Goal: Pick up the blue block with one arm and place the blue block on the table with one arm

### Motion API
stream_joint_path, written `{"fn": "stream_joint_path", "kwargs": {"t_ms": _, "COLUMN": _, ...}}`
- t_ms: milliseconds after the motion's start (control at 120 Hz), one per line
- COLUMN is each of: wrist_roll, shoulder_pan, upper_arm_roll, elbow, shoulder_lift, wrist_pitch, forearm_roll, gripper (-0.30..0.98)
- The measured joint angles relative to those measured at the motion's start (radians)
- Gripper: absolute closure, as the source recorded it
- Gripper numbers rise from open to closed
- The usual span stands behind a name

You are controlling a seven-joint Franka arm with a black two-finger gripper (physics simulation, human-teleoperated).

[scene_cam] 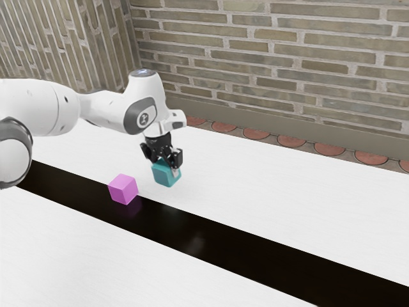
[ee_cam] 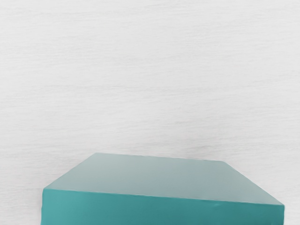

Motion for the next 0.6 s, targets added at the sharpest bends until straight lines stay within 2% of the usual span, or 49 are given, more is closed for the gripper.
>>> {"fn": "stream_joint_path", "kwargs": {"t_ms": 200, "wrist_roll": 0.002, "shoulder_pan": -0.002, "upper_arm_roll": 0.001, "elbow": 0.004, "shoulder_lift": 0.033, "wrist_pitch": 0.0, "forearm_roll": 0.0, "gripper": 0.32}}
{"fn": "stream_joint_path", "kwargs": {"t_ms": 450, "wrist_roll": 0.006, "shoulder_pan": 0.0, "upper_arm_roll": 0.0, "elbow": 0.008, "shoulder_lift": 0.032, "wrist_pitch": -0.001, "forearm_roll": -0.01, "gripper": 0.11}}
{"fn": "stream_joint_path", "kwargs": {"t_ms": 533, "wrist_roll": 0.007, "shoulder_pan": 0.001, "upper_arm_roll": 0.0, "elbow": 0.009, "shoulder_lift": -0.035, "wrist_pitch": -0.008, "forearm_roll": -0.018, "gripper": 0.07}}
{"fn": "stream_joint_path", "kwargs": {"t_ms": 600, "wrist_roll": 0.009, "shoulder_pan": -0.001, "upper_arm_roll": -0.005, "elbow": 0.008, "shoulder_lift": -0.208, "wrist_pitch": -0.063, "forearm_roll": -0.029, "gripper": 0.05}}
